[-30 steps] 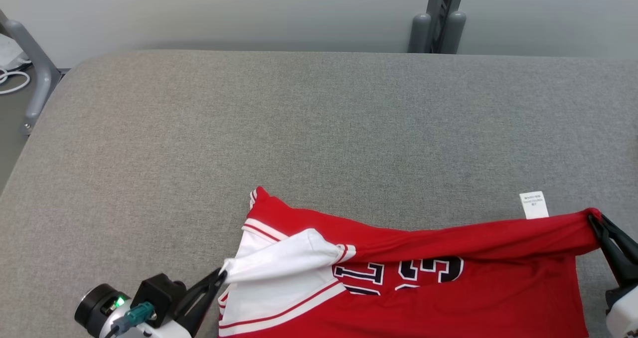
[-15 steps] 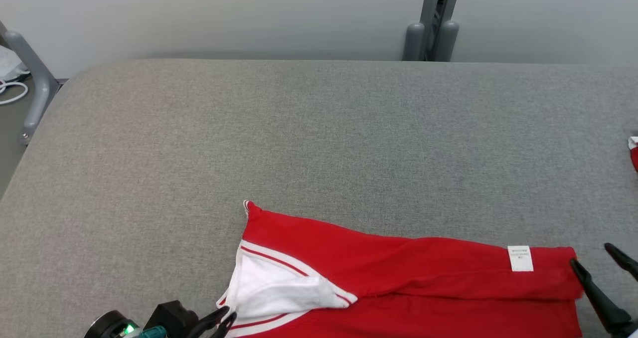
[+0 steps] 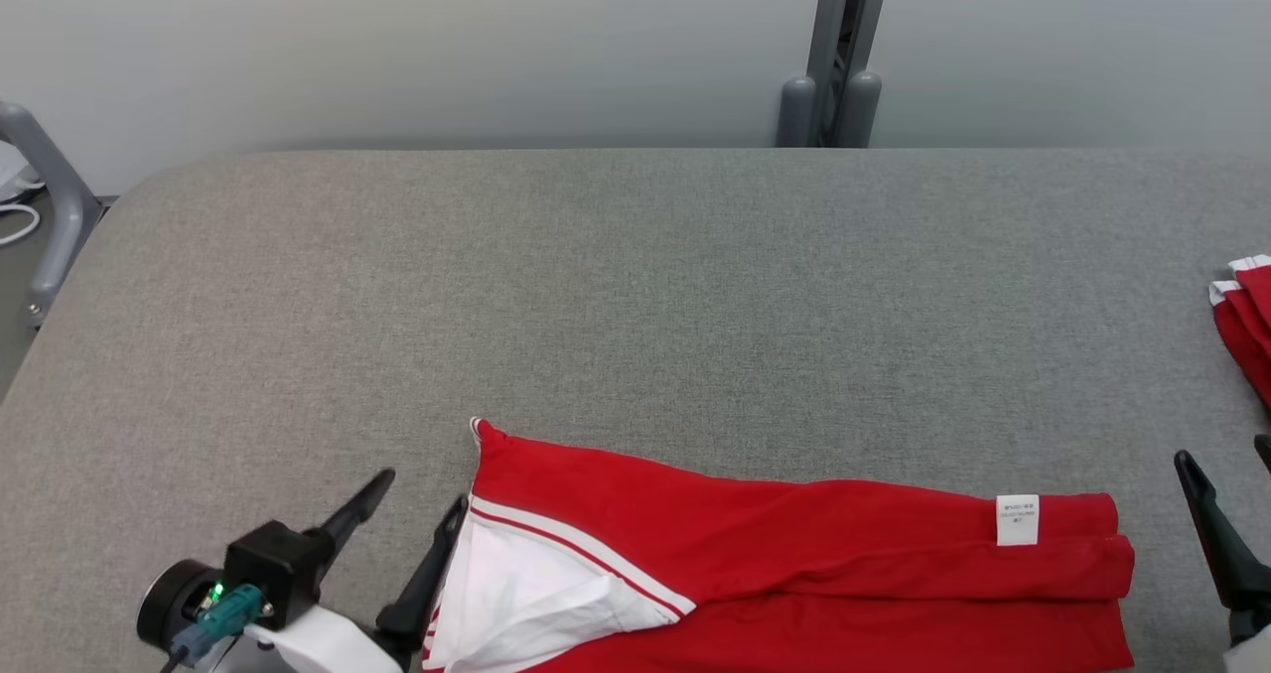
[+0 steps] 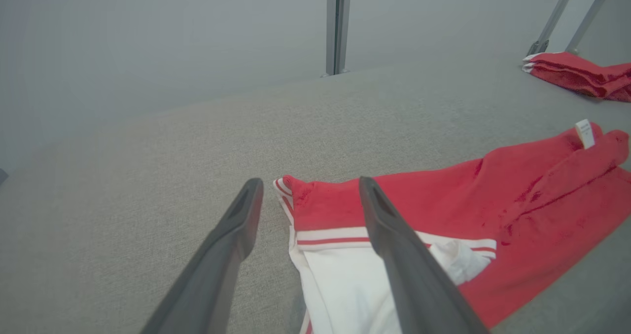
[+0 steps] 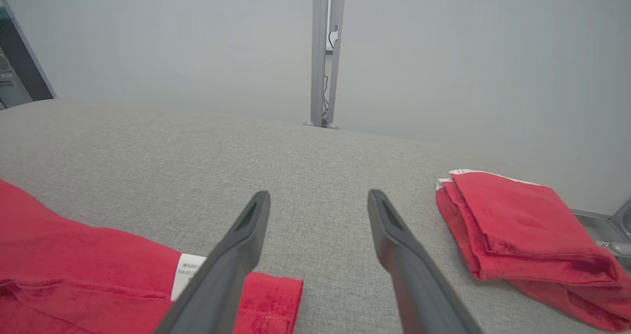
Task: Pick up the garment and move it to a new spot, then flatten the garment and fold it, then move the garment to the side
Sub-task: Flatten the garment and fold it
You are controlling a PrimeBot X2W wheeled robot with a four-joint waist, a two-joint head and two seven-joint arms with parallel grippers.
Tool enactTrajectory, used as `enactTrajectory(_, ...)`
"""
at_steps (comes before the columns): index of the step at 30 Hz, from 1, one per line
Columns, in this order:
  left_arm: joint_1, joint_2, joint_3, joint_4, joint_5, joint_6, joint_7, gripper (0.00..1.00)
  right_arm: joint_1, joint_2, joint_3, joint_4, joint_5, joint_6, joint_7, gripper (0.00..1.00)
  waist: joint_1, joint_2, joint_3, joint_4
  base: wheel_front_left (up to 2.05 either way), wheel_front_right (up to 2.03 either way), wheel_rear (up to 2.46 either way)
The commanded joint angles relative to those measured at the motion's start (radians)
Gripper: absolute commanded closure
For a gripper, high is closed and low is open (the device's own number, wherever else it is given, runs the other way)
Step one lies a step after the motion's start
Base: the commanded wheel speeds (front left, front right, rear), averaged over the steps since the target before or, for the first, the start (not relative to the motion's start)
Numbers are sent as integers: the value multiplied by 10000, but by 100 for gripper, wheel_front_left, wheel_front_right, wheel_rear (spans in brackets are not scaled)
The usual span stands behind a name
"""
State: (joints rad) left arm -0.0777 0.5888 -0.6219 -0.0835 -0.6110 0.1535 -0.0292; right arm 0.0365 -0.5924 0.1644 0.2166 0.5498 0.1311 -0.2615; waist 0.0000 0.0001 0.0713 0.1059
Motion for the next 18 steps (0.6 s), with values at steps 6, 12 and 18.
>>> enactTrajectory(6, -391, -1232, 747, 707, -343, 521, -1720, 0, -156, 1381, -857, -351, -664, -9, -43, 0, 0, -1, -253, -174, 0, 0, 0)
enactTrajectory(12, -370, -2048, 1309, 1351, -229, 674, -2296, 0, -19, 2575, -1651, -648, -1109, -9, -43, 0, 0, -1, -380, -309, 0, 0, 0)
enactTrajectory(18, 81, -3059, 2310, 1847, 237, 349, -2358, 0, 337, 3591, -2042, -353, -1490, -9, -44, 0, 0, -1, -442, -380, 0, 0, 0)
